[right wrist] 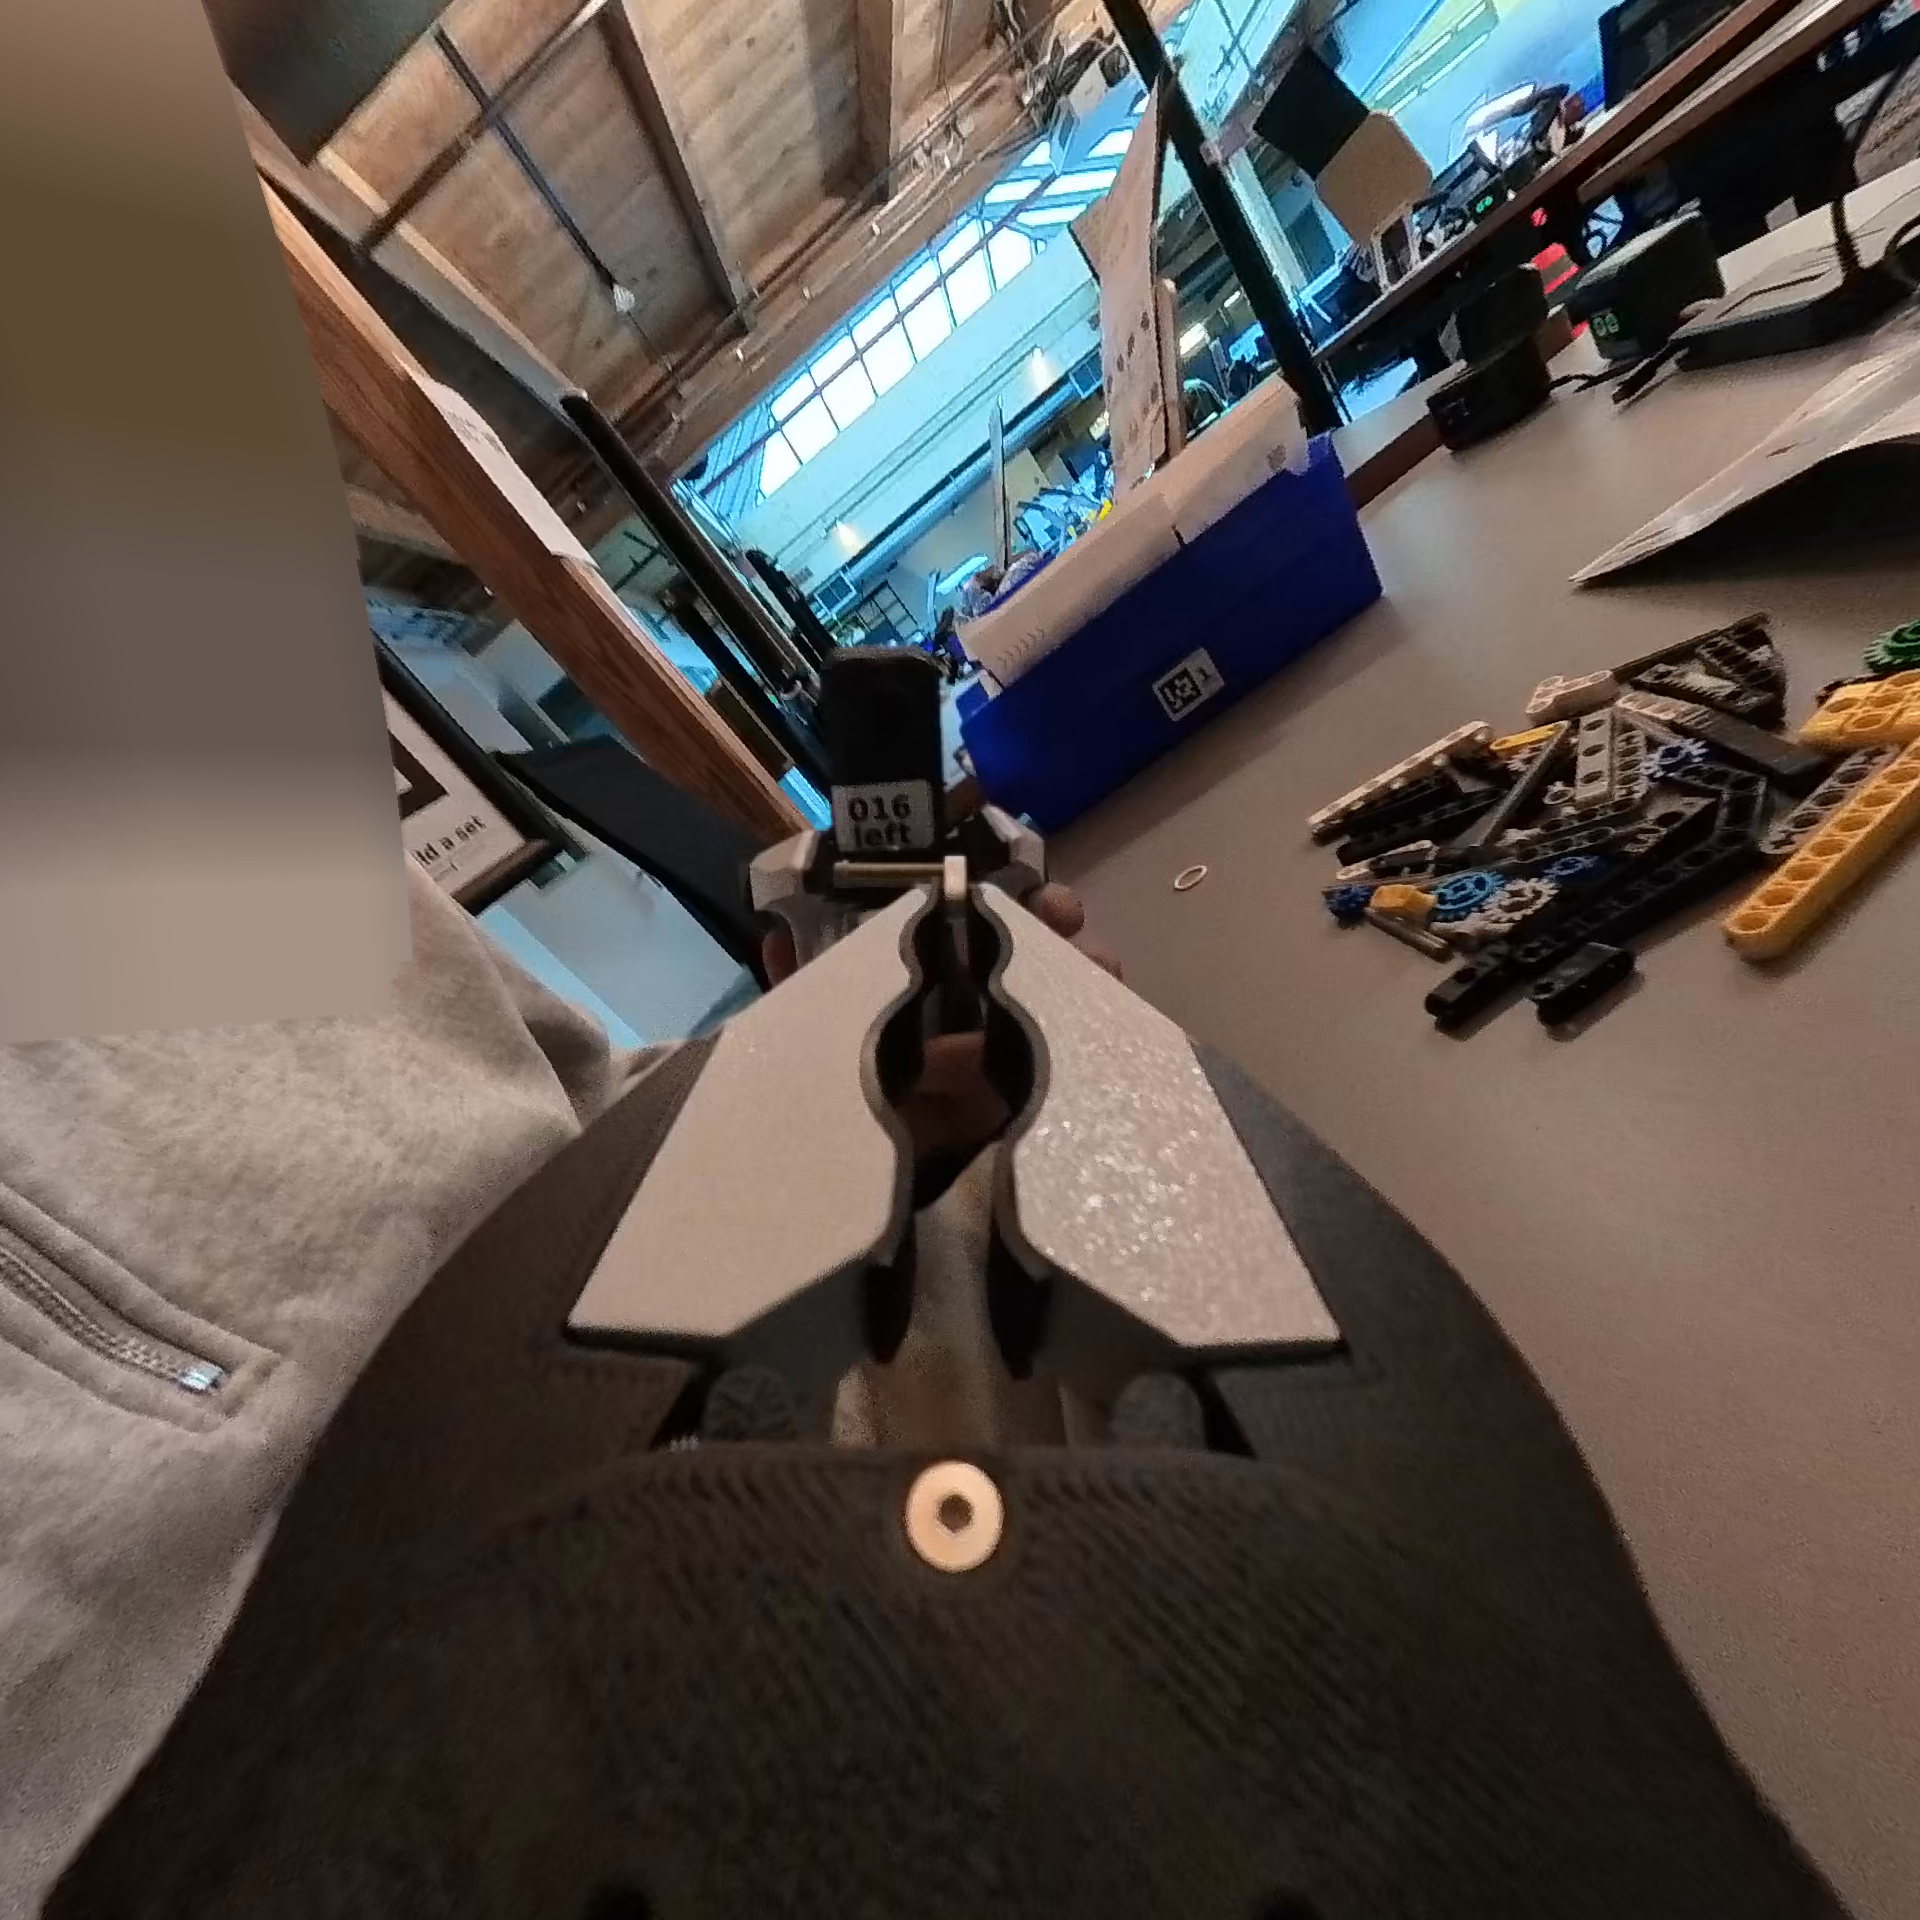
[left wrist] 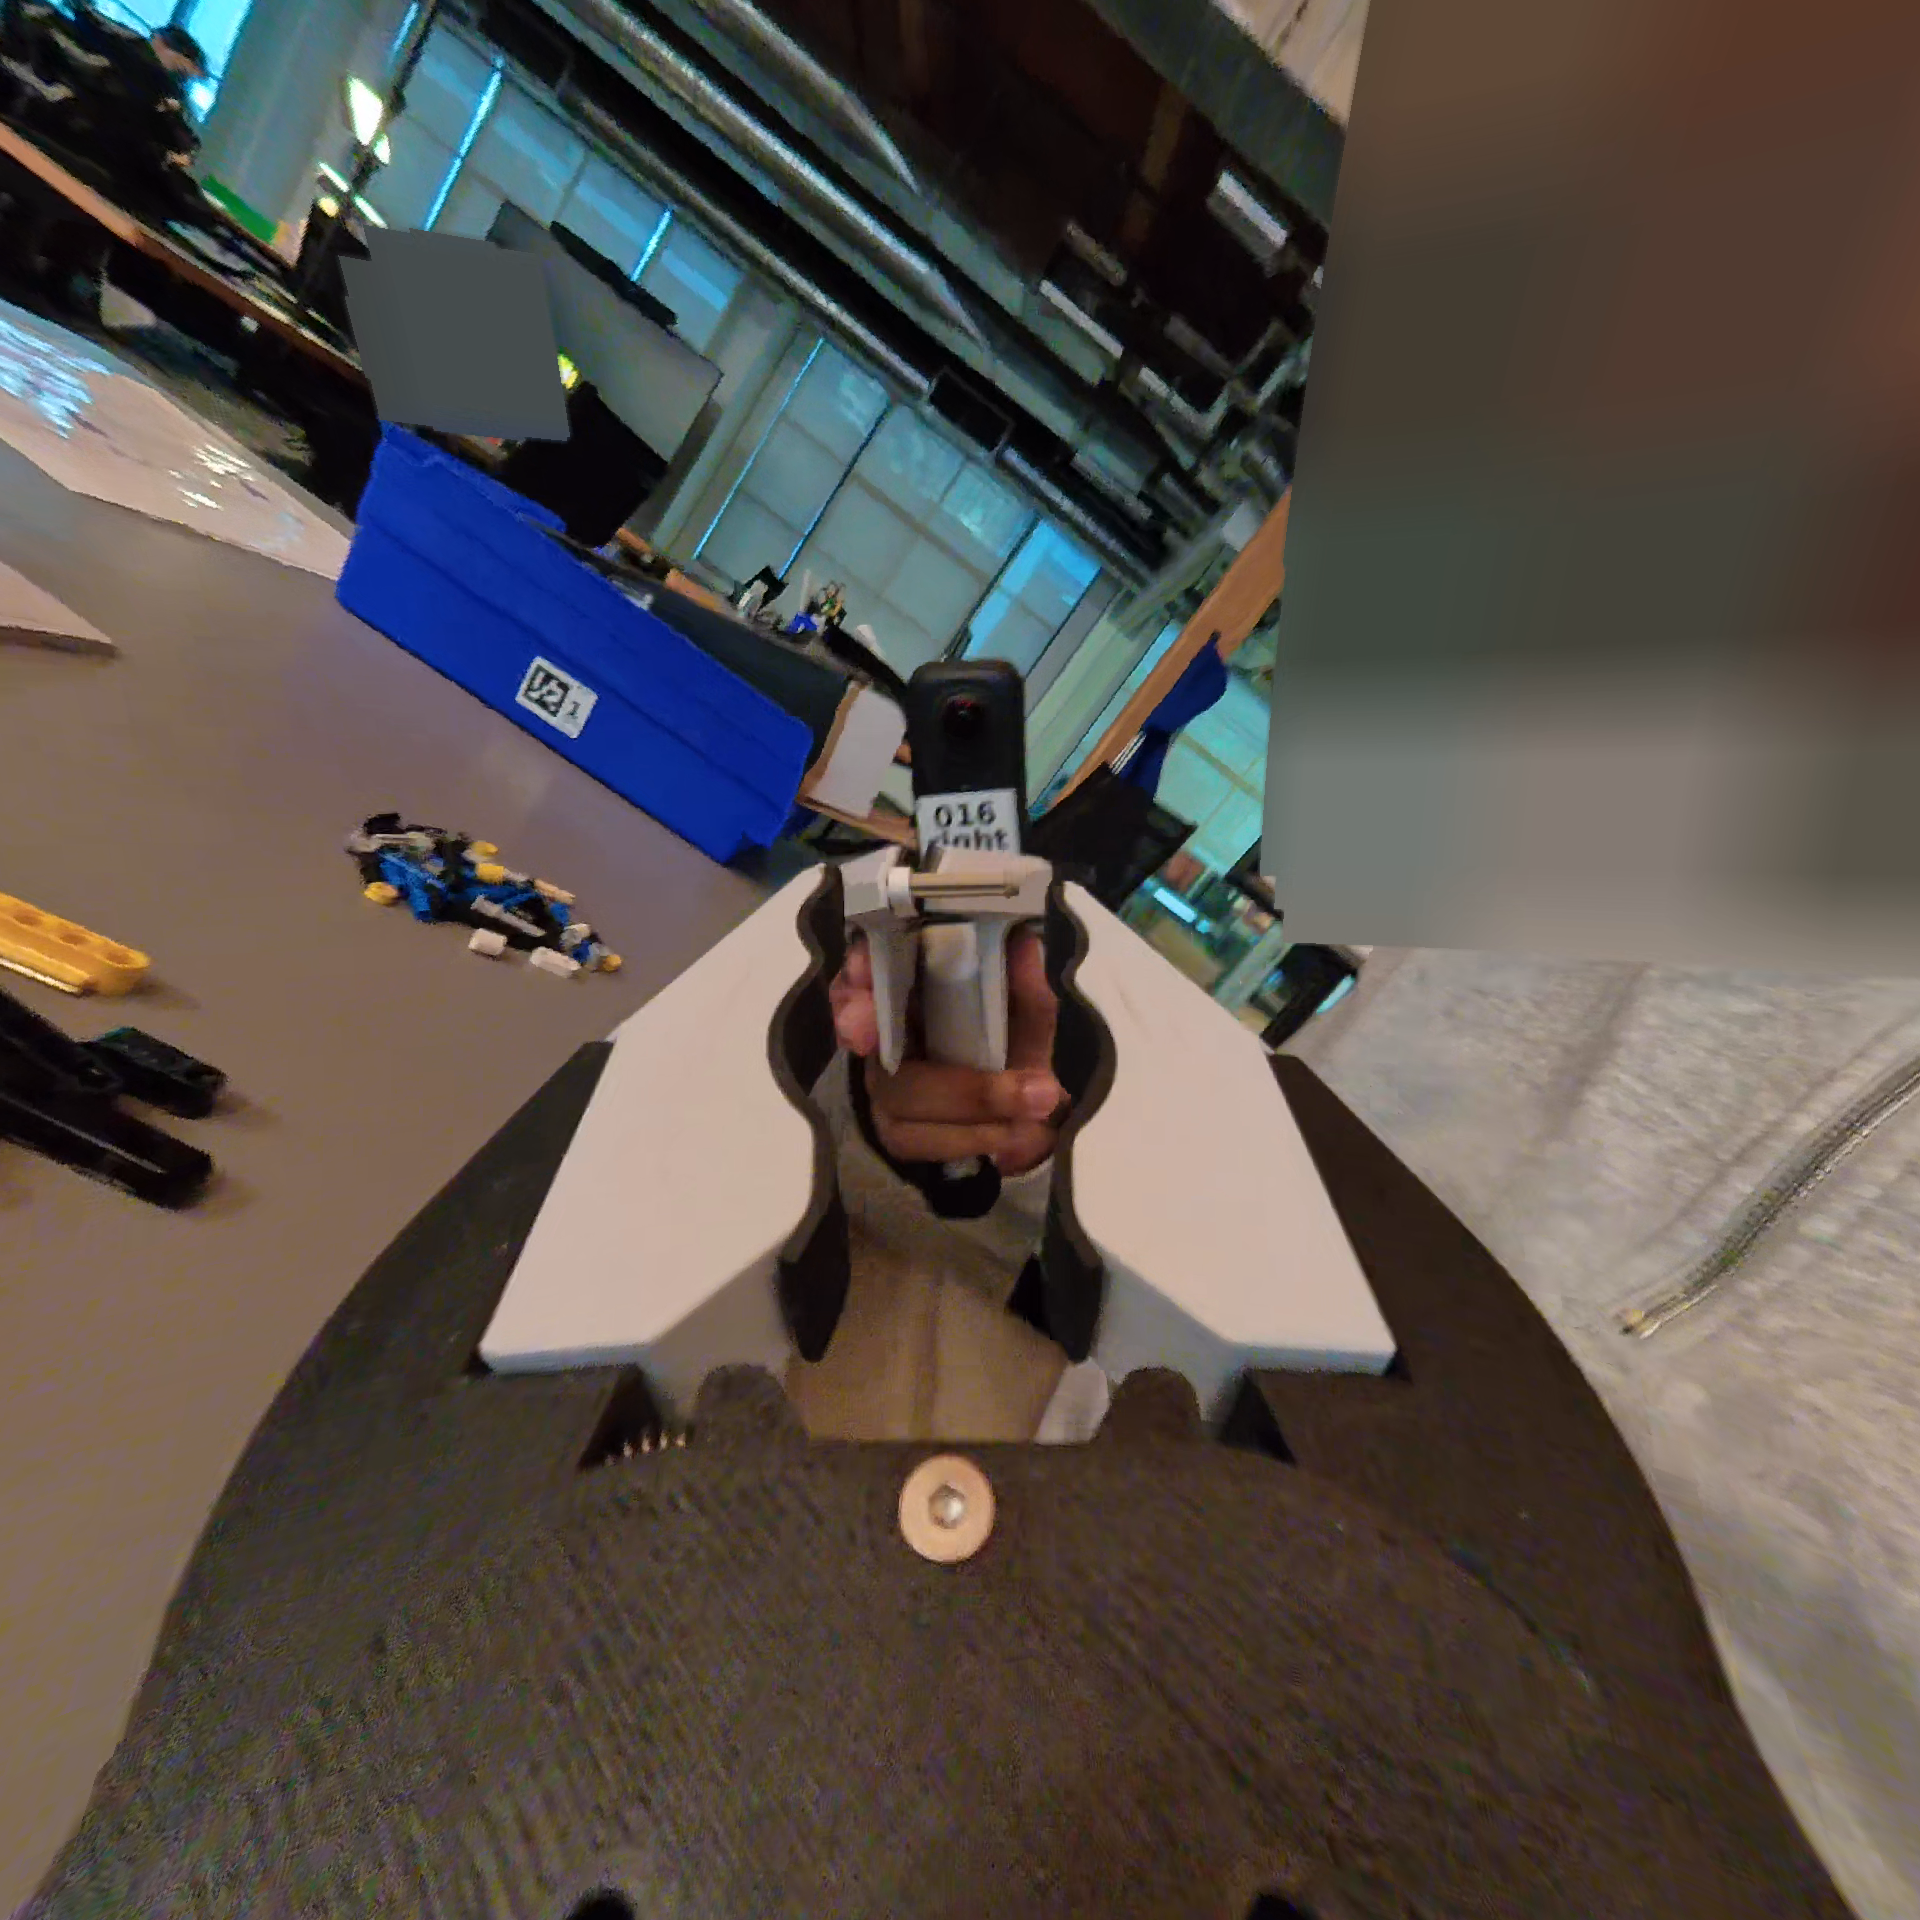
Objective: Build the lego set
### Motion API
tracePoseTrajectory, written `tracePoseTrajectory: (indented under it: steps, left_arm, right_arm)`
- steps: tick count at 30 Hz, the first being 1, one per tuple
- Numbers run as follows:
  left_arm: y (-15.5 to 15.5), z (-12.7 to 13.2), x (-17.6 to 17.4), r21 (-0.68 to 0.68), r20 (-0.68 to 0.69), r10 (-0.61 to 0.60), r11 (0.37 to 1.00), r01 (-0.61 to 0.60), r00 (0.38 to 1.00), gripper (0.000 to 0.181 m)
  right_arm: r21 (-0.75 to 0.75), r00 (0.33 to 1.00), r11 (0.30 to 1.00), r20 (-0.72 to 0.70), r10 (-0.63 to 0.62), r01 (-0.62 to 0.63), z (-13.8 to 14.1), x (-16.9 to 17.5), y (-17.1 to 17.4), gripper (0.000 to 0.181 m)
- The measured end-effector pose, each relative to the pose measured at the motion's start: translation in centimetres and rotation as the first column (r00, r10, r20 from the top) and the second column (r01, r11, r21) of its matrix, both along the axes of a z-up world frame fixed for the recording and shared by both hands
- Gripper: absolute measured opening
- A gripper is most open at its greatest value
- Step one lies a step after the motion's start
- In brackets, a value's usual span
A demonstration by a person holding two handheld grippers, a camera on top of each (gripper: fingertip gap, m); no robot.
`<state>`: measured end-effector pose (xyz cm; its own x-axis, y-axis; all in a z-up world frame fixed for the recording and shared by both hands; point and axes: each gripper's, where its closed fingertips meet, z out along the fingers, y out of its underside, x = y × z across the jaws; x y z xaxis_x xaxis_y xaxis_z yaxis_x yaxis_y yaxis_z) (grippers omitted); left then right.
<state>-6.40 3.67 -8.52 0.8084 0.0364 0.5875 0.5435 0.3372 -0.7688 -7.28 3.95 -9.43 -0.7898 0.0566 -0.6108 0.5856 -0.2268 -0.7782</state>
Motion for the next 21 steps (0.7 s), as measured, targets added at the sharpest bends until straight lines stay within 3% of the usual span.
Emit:
tracePoseTrajectory:
  steps: [4,8,21]
  left_arm:
    - [0.2,-1.3,0.7,-0.135,-0.080,-0.041,0.990,0.030,0.996,0.037]
    - [0.3,-2.0,1.5,-0.183,-0.094,-0.110,0.979,0.092,0.989,0.037]
    - [0.3,-2.8,2.0,-0.264,-0.142,-0.145,0.959,0.104,0.979,0.024]
  right_arm:
    - [0.105,0.995,0.994,-0.093,0.021,-0.012,-0.8,0.4,0.0,0.001]
    - [0.203,0.984,0.979,-0.167,0.068,-0.034,-1.7,1.2,-0.3,0.002]
    - [0.260,0.972,0.963,-0.201,0.118,-0.064,-2.5,1.7,-0.4,0.002]
